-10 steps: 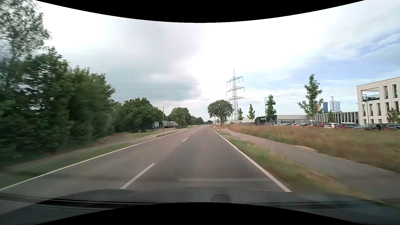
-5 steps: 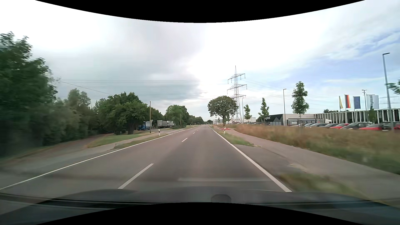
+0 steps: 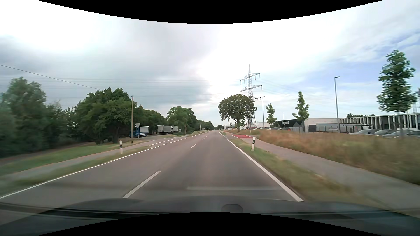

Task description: Follow the waypoints while adhering to traffic rules and regulations

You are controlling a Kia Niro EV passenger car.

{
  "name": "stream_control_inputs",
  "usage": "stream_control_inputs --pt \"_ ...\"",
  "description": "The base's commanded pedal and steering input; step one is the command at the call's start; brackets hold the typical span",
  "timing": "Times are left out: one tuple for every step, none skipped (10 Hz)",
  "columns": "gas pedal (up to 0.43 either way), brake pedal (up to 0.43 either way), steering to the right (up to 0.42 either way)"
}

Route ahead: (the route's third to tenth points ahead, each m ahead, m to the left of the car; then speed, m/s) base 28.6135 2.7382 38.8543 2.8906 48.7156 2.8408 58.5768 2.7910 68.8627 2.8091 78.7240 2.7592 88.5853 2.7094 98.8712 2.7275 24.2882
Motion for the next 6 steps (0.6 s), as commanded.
stream_control_inputs --pt "0.177 0.000 -0.004" --pt "0.177 0.000 -0.004" --pt "0.177 0.000 -0.004" --pt "0.177 0.000 -0.003" --pt "0.177 0.000 -0.003" --pt "0.177 0.000 -0.003"
